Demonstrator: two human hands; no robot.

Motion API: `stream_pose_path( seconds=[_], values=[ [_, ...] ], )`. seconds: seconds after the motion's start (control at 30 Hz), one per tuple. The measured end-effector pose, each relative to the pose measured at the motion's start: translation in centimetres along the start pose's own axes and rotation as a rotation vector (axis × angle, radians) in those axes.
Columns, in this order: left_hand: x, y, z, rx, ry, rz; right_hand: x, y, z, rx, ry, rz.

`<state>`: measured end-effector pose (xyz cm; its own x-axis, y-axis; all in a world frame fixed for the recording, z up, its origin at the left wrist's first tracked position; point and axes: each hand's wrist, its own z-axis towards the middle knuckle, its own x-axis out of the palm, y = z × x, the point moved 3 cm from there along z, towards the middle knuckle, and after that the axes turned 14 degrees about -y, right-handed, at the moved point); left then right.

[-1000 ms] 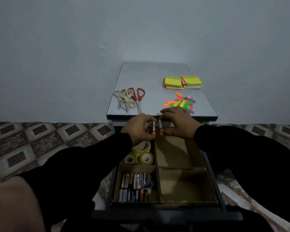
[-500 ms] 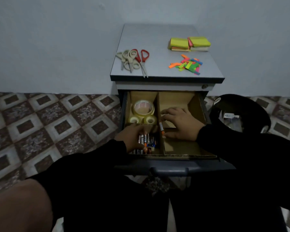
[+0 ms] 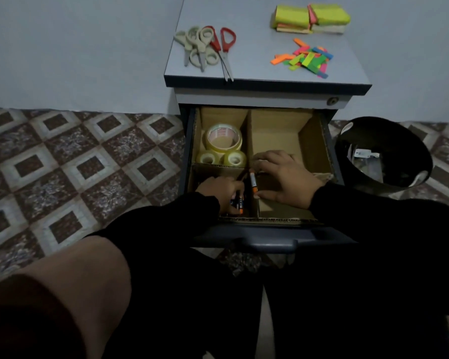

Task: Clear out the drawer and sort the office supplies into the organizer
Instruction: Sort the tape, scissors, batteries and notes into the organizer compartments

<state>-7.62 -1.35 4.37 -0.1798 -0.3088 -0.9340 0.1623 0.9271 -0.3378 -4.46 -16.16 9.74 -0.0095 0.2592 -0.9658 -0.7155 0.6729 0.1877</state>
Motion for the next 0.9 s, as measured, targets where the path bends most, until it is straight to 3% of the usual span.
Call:
stream_pose_path(
  seconds=[0.27,0.9],
  values=[
    [0.9,-1.0,0.9,0.117,0.05,0.112,0.3,-0.6,-0.5,0.005,-0.011,0.005],
    [1.9,-0.3,1.1,0.125,0.088,0.243,0.2,0.0,-0.4,0.012,-0.001,0.011]
  ],
)
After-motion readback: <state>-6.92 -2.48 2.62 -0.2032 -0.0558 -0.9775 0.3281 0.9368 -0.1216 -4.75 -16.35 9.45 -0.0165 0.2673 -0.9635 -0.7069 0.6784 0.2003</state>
